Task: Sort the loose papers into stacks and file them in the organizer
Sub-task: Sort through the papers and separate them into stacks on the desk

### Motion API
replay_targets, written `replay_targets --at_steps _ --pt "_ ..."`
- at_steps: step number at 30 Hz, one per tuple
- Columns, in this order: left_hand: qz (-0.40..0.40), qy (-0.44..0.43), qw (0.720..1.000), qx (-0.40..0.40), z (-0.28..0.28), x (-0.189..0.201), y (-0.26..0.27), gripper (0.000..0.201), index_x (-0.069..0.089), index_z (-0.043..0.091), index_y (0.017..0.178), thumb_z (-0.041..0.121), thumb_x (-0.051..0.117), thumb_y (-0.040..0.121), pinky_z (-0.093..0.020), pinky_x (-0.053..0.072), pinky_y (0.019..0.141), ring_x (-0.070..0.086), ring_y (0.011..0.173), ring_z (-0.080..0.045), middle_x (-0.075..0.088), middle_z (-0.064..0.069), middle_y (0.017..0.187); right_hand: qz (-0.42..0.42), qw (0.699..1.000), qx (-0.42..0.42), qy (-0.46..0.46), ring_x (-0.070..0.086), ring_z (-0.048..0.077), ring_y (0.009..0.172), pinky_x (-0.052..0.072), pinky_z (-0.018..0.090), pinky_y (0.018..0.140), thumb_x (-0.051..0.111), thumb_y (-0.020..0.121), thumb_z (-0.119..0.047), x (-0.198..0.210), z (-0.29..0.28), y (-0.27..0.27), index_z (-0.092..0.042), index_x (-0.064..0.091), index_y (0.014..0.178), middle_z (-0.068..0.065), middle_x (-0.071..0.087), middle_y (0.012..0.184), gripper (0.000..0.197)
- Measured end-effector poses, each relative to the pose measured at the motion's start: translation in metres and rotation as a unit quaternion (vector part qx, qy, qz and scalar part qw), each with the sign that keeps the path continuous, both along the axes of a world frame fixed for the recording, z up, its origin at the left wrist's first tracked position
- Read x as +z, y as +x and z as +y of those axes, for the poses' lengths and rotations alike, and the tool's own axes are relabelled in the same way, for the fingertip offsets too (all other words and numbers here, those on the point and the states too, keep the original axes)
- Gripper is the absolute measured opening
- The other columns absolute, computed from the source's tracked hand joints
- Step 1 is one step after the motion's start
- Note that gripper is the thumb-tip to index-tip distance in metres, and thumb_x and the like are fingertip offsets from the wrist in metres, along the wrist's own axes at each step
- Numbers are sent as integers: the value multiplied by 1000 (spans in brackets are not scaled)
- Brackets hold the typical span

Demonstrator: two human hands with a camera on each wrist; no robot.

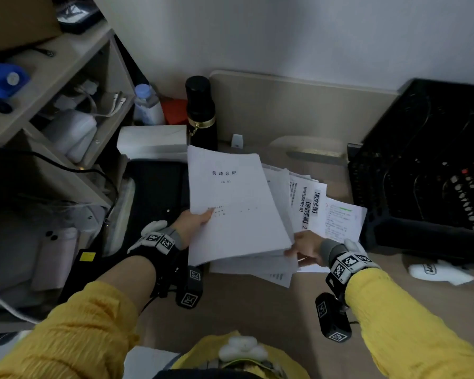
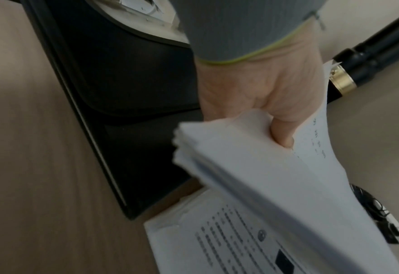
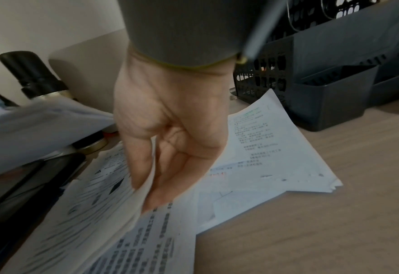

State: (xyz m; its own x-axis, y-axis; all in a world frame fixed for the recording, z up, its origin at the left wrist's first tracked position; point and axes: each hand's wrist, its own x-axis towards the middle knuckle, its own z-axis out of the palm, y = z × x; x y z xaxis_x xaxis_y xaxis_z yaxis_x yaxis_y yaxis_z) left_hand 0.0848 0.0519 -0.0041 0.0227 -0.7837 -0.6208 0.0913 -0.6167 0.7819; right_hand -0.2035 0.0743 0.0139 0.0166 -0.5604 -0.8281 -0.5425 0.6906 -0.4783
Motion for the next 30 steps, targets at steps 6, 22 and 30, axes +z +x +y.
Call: replay_targets --at_steps 6,22,30 --pt "-88 44 992 -74 11 -14 -6 48 52 -4 132 18 65 91 -42 45 102 57 118 -34 58 -18 132 29 990 116 77 66 18 101 55 40 91 45 95 0 6 18 8 0 56 113 7 67 97 21" --pt "-136 75 976 -150 5 -24 -7 48 54 1 131 23 65 90 -36 47 101 59 113 -28 60 -15 130 -10 996 -74 -50 56 26 84 53 31 67 29 98 -12 -24 3 22 -9 45 115 21 57 106 23" --pt "-125 86 973 -175 0 -28 -21 47 52 0 133 17 65 91 -34 47 94 56 122 -32 57 -16 133 -21 991 -123 -50 62 29 86 56 38 75 27 94 -2 -23 -2 18 -18 50 123 16 64 106 40"
